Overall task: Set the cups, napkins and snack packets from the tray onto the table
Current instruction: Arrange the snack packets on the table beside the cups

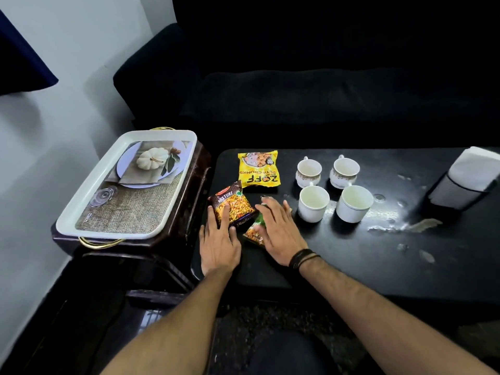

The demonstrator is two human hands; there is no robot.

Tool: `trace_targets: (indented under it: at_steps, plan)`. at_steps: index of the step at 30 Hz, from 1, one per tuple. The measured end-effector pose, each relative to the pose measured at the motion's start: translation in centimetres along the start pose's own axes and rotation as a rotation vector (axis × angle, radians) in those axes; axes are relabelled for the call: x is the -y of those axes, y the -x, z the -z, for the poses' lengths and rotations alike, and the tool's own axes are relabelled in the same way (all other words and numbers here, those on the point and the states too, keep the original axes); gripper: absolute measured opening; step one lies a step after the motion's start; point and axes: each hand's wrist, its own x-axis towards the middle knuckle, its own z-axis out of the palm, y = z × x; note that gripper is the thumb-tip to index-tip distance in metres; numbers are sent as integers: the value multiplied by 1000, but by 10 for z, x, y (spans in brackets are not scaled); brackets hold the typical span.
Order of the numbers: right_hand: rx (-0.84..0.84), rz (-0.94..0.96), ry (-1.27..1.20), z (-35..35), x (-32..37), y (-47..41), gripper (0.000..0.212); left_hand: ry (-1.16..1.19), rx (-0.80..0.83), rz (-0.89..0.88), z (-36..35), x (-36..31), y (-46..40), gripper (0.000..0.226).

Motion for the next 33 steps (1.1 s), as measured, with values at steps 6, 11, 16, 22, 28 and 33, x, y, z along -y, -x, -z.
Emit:
trace_targets:
  at_steps: [6, 11, 16, 22, 28, 33]
  plan:
    - [-31, 95, 74, -9, 1, 0, 51, 43, -13, 25, 5, -1, 0, 64]
    - [-88, -107, 147, -16, 1, 6, 64, 74, -26, -61, 7, -3, -4, 60]
    - [-94, -90, 105, -15, -1, 3, 49, -28, 40, -136, 3, -3, -13, 62]
    - [-155, -123, 116, -5, 3, 7, 49, 41, 15, -145, 4, -2, -9, 41]
    - [-86, -160, 144, -6, 3, 13, 60, 117, -36, -193, 3, 1, -5, 45]
    - [-95, -195, 123, -10, 2, 10, 63, 61, -1, -212, 3, -4, -24, 67]
